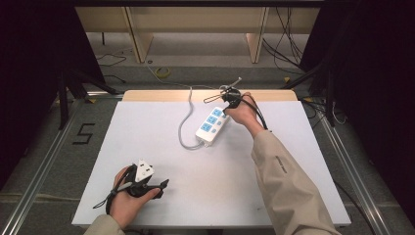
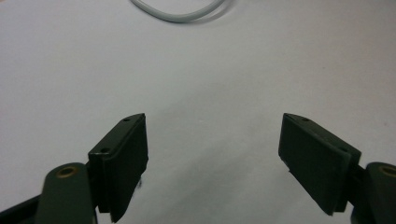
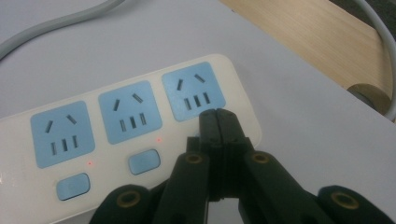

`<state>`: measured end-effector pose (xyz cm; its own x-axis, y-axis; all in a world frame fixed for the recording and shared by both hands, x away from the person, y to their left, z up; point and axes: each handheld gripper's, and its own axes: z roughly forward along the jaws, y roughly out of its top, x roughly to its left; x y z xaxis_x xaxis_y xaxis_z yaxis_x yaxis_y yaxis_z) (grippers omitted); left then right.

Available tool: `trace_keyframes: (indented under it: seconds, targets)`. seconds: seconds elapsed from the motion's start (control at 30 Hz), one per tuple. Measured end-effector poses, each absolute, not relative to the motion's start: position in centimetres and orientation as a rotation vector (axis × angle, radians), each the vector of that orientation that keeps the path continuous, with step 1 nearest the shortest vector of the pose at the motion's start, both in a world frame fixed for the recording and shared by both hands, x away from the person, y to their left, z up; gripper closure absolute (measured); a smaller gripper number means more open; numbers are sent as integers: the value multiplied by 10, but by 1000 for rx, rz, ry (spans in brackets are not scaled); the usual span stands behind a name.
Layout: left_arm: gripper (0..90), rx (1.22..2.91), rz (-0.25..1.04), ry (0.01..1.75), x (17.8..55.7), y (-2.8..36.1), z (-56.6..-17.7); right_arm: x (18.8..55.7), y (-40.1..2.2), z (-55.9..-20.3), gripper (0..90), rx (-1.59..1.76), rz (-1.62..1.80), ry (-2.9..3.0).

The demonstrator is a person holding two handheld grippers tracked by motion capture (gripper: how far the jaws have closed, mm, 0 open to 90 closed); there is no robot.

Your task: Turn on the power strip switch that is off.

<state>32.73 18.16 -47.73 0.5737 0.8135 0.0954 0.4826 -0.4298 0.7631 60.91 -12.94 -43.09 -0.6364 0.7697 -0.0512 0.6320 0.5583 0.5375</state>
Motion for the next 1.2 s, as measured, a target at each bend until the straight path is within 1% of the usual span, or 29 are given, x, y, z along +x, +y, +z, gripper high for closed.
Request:
trace_keyframes:
  seconds: [1.2]
  targets:
    - [239,2099,603,1030,327,182,-477,613,-121,-439,900,1159,654,2517]
